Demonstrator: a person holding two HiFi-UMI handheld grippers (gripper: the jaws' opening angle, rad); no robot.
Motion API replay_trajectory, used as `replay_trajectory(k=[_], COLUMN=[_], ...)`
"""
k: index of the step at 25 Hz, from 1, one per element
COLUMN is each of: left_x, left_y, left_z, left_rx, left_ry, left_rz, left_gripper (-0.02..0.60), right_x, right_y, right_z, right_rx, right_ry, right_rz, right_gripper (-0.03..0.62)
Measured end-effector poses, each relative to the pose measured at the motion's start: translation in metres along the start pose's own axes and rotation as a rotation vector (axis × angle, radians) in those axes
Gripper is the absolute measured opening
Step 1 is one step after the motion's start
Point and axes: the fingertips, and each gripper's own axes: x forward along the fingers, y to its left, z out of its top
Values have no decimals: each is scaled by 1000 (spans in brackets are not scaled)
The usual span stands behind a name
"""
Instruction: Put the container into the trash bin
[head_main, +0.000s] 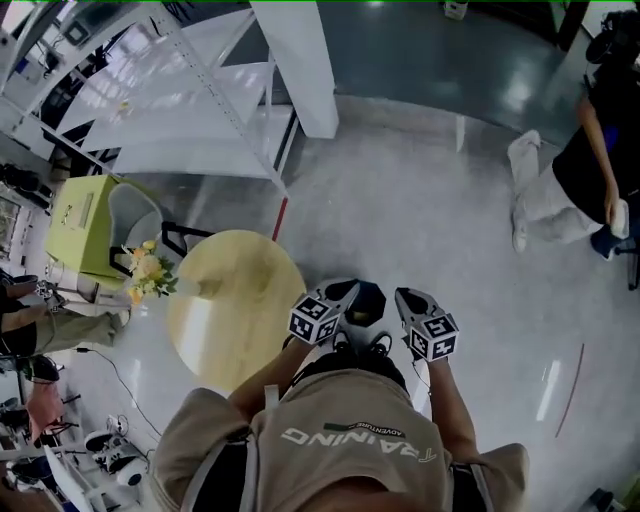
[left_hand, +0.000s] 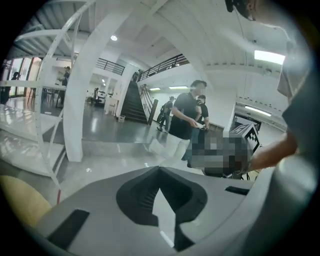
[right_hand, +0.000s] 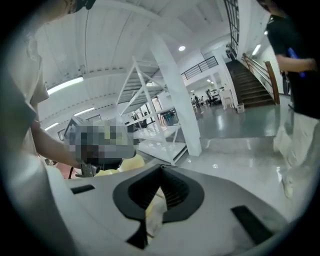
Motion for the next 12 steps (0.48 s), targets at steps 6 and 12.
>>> replay_trajectory(k=[6,12], left_x=[-36,-56], left_y=[1,-8], left_z=[56,102], left_rx=[66,128], left_ry=[-102,-205], left_rz=[18,4], left_gripper=[11,11], right_x=[-25,-52], right_y=[23,34], right_z=[48,88], right_rx=[-59,-66], right_ry=[-55,-154], right_rz=[-24,-49], right_gripper=[3,3])
